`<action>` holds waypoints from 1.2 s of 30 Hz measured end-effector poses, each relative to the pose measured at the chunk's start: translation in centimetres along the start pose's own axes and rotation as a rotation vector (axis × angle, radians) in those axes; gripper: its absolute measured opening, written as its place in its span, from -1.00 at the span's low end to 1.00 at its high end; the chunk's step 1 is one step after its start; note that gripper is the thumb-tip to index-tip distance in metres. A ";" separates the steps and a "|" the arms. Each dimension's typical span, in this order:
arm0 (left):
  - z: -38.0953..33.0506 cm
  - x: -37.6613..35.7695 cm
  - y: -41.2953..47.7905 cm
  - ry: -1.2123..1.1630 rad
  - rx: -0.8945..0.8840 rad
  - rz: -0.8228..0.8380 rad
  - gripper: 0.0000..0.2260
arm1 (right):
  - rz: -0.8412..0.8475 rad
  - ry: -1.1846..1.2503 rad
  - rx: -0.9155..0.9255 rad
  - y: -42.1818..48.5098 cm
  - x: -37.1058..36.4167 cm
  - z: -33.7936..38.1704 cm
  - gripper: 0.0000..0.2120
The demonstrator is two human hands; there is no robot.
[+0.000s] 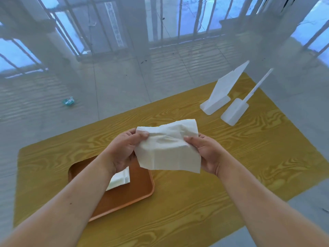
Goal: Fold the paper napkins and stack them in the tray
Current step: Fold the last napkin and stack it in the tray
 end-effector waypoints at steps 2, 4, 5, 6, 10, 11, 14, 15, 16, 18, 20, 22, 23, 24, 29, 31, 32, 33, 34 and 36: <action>0.0 1.6 -0.5 0.104 -0.028 -0.073 -0.83 | -0.054 -0.004 0.010 0.2 -0.1 0.2 -0.74; 0.0 2.6 -1.1 0.146 -0.047 -0.111 -0.82 | -0.049 -0.009 0.035 0.4 -0.5 0.4 -0.72; 0.0 3.1 -1.4 0.161 -0.054 -0.133 -0.81 | -0.044 -0.018 0.051 0.4 -0.7 0.5 -0.71; 0.0 3.5 -1.6 0.175 -0.055 -0.151 -0.79 | -0.039 -0.046 0.068 0.3 -0.9 0.6 -0.71; -0.4 4.5 -2.3 0.229 -0.067 -0.164 -0.73 | 0.024 -0.367 0.148 -0.2 -1.8 1.1 -0.69; -0.5 4.7 -2.4 0.211 -0.074 -0.161 -0.69 | 0.052 -0.441 0.161 -0.3 -1.9 1.1 -0.64; -0.9 4.9 -2.4 0.197 -0.079 -0.150 -0.42 | 0.072 -0.533 0.147 -0.8 -1.8 1.0 -0.60; -1.1 4.9 -2.4 0.231 -0.093 -0.152 -0.38 | 0.075 -0.546 0.143 -0.9 -1.7 1.0 -0.59; -1.4 4.9 -2.3 0.275 -0.115 -0.157 -0.40 | 0.081 -0.560 0.141 -0.9 -1.7 0.9 -0.59; -2.1 4.5 -2.3 0.334 -0.160 -0.170 -0.47 | 0.081 -0.587 0.145 -0.9 -1.6 0.8 -0.59; -2.6 4.0 -2.1 0.400 -0.199 -0.161 -0.61 | 0.060 -0.605 0.147 -0.9 -1.4 0.8 -0.62; -3.1 3.5 -1.9 0.479 -0.260 -0.142 -0.90 | 0.040 -0.591 0.149 -0.8 -1.3 0.9 -0.71; -3.4 3.2 -1.8 0.516 -0.286 -0.139 -0.90 | 0.032 -0.572 0.152 -0.8 -1.4 1.0 -0.76; -3.7 2.9 -1.8 0.537 -0.297 -0.131 -0.83 | 0.027 -0.556 0.151 -0.9 -1.6 1.0 -0.75; -4.9 1.2 -1.7 0.502 -0.260 -0.031 -0.77 | 0.114 -0.658 0.089 -0.1 -4.7 -0.4 -0.35; -5.3 1.6 -1.5 0.583 -0.297 -0.095 -0.71 | 0.121 -0.666 0.091 0.4 -5.7 -0.8 -0.32; -5.5 2.2 -1.4 0.700 -0.340 -0.191 -0.67 | 0.108 -0.659 0.100 0.5 -6.1 -0.8 -0.30; -5.7 2.8 -1.7 0.847 -0.385 -0.296 -0.61 | 0.100 -0.631 0.108 0.6 -6.4 -0.9 -0.27; -5.7 3.2 -2.3 0.962 -0.429 -0.371 -0.51 | 0.100 -0.585 0.117 0.7 -6.8 -1.0 -0.25; -5.0 3.3 -3.6 1.036 -0.480 -0.351 -0.34 | 0.111 -0.467 0.126 1.0 -7.4 -1.2 -0.23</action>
Point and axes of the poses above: each hand's wrist, its own y-axis towards the middle knuckle, its own x-axis out of the back of the hand, z = x × y, the point moved 6 cm from there along y, towards the middle knuckle, and after that the axes turned 2 degrees about -y, right-handed, at the moved point
